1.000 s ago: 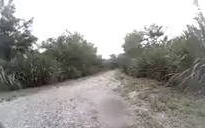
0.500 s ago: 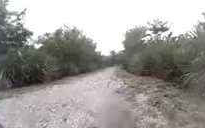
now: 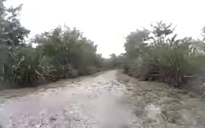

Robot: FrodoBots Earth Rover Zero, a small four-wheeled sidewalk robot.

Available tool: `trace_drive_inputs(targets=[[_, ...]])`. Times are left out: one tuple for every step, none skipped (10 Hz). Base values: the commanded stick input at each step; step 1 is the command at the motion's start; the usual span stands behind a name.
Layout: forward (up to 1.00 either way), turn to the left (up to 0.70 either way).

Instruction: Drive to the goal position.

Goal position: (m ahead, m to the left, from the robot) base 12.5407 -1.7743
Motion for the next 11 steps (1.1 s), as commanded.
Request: trace_drive_inputs(targets=[[0.7,0.0],[0.7,0.0],[0.7,0.0],[0.7,0.0],[0.7,0.0],[0.7,0.0],[0.7,0.0],[0.7,0.0],[0.7,0.0],[0.7,0.0],[0.7,0.0]])
